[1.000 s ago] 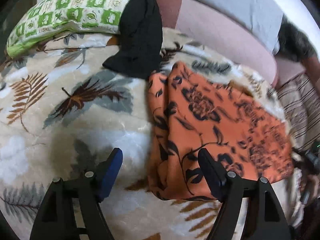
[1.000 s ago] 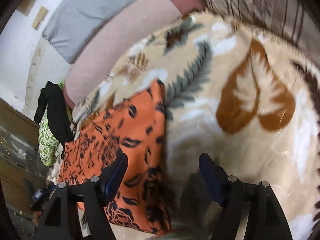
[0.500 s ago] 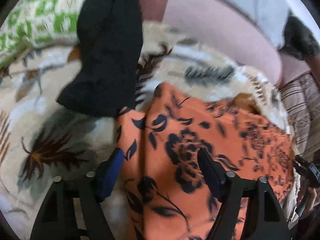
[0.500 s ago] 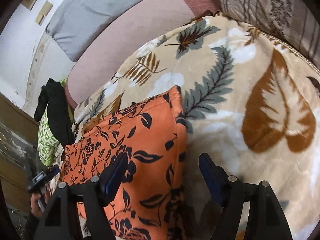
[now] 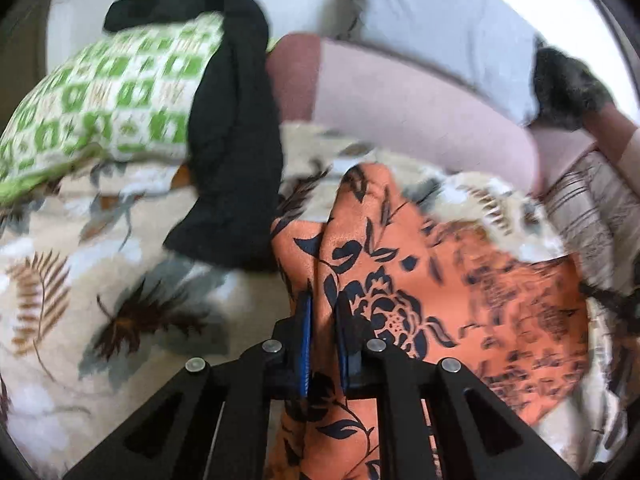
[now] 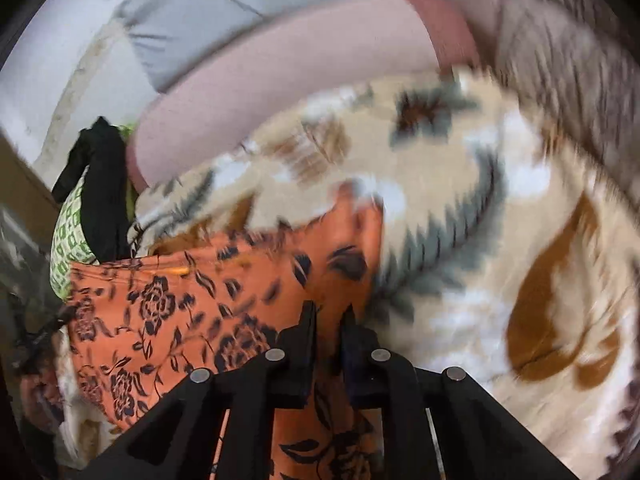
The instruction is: Fold small clothes
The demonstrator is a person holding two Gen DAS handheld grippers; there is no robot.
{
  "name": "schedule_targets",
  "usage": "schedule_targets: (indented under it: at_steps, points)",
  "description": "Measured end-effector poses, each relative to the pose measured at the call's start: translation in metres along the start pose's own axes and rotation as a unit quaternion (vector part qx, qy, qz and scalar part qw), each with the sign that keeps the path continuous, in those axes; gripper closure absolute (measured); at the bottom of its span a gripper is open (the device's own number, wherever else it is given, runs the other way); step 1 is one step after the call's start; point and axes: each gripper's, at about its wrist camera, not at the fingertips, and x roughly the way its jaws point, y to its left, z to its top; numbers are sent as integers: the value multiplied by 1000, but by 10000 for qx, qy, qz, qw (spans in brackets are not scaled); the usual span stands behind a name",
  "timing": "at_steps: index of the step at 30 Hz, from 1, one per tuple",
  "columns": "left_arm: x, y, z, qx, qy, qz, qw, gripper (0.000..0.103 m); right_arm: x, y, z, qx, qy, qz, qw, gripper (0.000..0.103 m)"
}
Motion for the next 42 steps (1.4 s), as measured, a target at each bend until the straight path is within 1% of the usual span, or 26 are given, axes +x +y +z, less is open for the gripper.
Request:
schedule_targets:
  at_steps: [1, 2, 3, 4, 5, 6, 7, 8, 9, 13, 14, 16, 17, 20, 24, 25, 26, 27, 28, 30, 31, 33, 36, 39, 41, 42]
  points:
    - [21, 7, -6, -63, 260, 191, 9995, 88, 8, -6, 1, 73, 25, -103, 9999, 90]
    - [39, 13, -11, -116, 552, 306, 9979, 85, 23, -14, 0, 159, 271, -204, 9993, 89]
    - [54, 20, -17, -285, 788, 333, 9959, 78, 42, -28, -4, 412, 687, -441, 9958, 89]
    - [51, 23, -18, -382, 673, 316, 9965, 73, 45, -33, -7, 565, 736, -483, 9945, 87]
    - [45, 24, -17, -407, 597, 301, 9969, 72, 40, -36, -11, 650, 626, -322, 9954, 86]
    - [39, 25, -15, -412, 525, 223, 9975, 68, 36, -34, -13, 616, 569, -230, 9962, 84]
    - [37, 24, -13, -378, 525, 149, 9978, 54, 33, -32, -13, 523, 547, -114, 9971, 78]
    - [36, 22, -11, -331, 531, 129, 9980, 48, 32, -29, -12, 401, 561, -36, 9976, 58]
    - [36, 21, -9, -302, 503, 178, 9981, 47, 33, -27, -10, 307, 573, -57, 9979, 29]
    - [37, 19, 0, -281, 450, 126, 9985, 47, 42, -29, -2, 384, 531, -150, 9977, 26]
    - [40, 17, 2, -245, 453, 109, 9986, 47, 46, -28, 0, 363, 561, -188, 9976, 29]
    - [44, 12, 7, -104, 358, 174, 9992, 47, 50, -22, -2, 195, 539, -369, 9977, 51]
    - [46, 10, 10, -71, 347, 179, 9992, 47, 50, -20, -3, 140, 569, -447, 9973, 65]
    - [55, 6, 17, 11, 433, 170, 9989, 47, 47, -15, -5, -82, 496, -593, 9970, 65]
    - [66, -5, 27, 315, 452, 164, 9983, 47, 46, -14, -2, -87, 491, -581, 9971, 65]
    - [70, -7, 29, 370, 388, 91, 9985, 51, 47, -13, -2, -109, 503, -569, 9971, 65]
    - [74, -8, 30, 410, 457, 53, 9981, 59, 48, -12, -2, -122, 521, -552, 9970, 65]
    - [81, -9, 31, 464, 617, 27, 9970, 85, 49, -11, -2, -131, 552, -549, 9969, 66]
    - [84, -9, 31, 477, 703, 38, 9964, 97, 50, -11, -2, -141, 573, -546, 9968, 68]
    - [87, -7, 32, 410, 750, -84, 9963, 100, 52, -10, -3, -149, 606, -547, 9966, 81]
    - [83, -6, 32, 376, 694, -121, 9968, 101, 52, -9, -3, -162, 610, -557, 9965, 84]
    - [67, -6, 35, 308, 423, -159, 9985, 101, 49, -6, -1, -232, 547, -625, 9963, 94]
    - [17, -9, 33, 315, -302, -181, 9989, 101, 31, 0, 4, -326, 269, -658, 9969, 95]
    - [-34, -7, 17, 156, -821, -247, 9962, 101, 2, 11, 9, -512, -150, -552, 9971, 96]
    - [-45, -6, 8, 182, -913, -142, 9956, 101, -10, 17, 11, -596, -298, -465, 9967, 96]
    - [-39, -3, 6, 85, -847, -81, 9963, 101, -11, 19, 11, -653, -408, -507, 9957, 95]
